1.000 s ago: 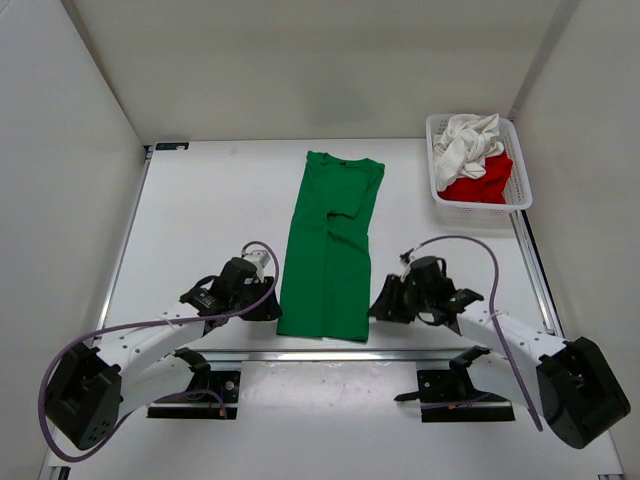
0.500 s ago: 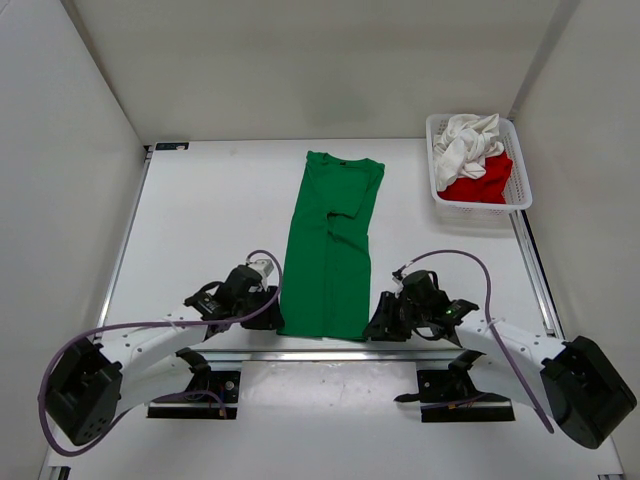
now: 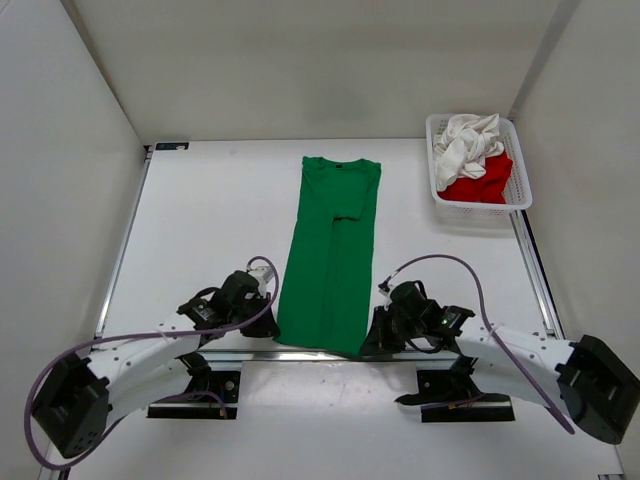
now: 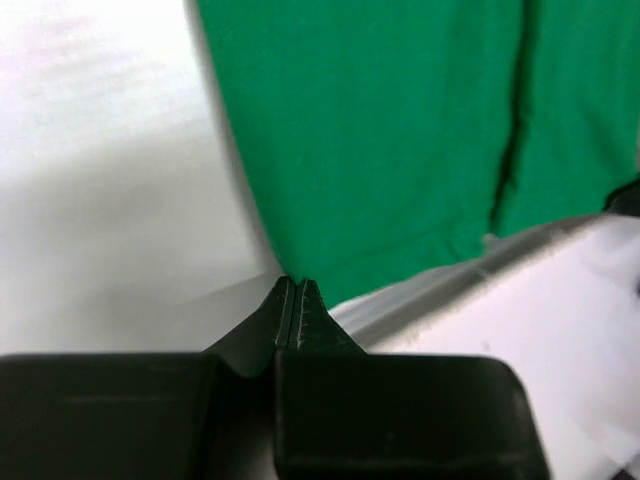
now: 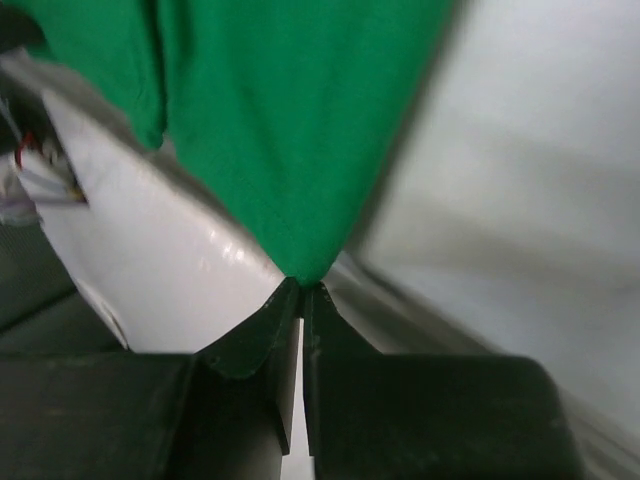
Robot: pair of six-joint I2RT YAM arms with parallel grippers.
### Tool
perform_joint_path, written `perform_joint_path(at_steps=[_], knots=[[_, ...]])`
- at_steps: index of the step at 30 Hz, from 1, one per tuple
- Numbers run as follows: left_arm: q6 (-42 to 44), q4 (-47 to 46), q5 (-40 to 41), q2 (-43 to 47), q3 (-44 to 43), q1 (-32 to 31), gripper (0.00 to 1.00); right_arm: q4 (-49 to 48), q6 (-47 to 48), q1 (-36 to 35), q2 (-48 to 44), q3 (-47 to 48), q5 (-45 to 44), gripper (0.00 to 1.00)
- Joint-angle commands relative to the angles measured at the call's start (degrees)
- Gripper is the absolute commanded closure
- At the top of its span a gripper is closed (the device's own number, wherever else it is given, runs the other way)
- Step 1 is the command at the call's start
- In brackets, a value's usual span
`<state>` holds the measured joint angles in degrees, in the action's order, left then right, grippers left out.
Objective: Fold and stack the t-shirts
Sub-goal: Grab the bottom of the folded rectangular tshirt with both arms, then fold the folded rectangular tshirt in 1/3 of the way
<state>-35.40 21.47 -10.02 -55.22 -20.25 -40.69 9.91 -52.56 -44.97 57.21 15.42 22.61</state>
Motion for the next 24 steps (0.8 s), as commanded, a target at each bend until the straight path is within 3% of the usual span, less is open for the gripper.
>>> perform_joint_path(at_steps=[1, 6, 8, 12, 14, 19, 24], knots=[[-0.37, 7.60, -3.59, 6.52, -0.67, 0.95, 1.00, 4.32, -3.86, -4.94, -4.90, 0.57, -1.43, 1.00], [-2.22, 10.44, -9.83, 14.00, -3.12, 6.40, 1.00, 11.53, -1.68, -3.11, -10.63, 6.01, -2.58, 1.00], [-1.70, 9.30, -9.93, 11.90, -7.41, 6.85, 1.00, 13.81, 4.35, 4.58, -10.55, 8.83, -1.08, 1.00], [-0.03, 3.41, -9.41, 3.31, -16.02, 10.96, 1.00, 14.96, 16.14, 20.93, -3.97, 16.11, 4.01, 0.99], [0.24, 0.08, -9.58, -1.45, -19.54, 12.55, 1.00, 13.56, 19.66, 25.26, 0.15, 20.32, 4.99, 1.00], [-0.64, -6.27, -5.99, -15.41, -29.30, 13.18, 1.00, 12.24, 24.51, 30.46, 16.49, 34.12, 2.97, 1.00], [-0.29, -9.61, -6.24, -28.15, -37.99, 18.27, 1.00, 10.66, 25.92, 34.15, 27.22, 43.80, 2.43, 1.00]])
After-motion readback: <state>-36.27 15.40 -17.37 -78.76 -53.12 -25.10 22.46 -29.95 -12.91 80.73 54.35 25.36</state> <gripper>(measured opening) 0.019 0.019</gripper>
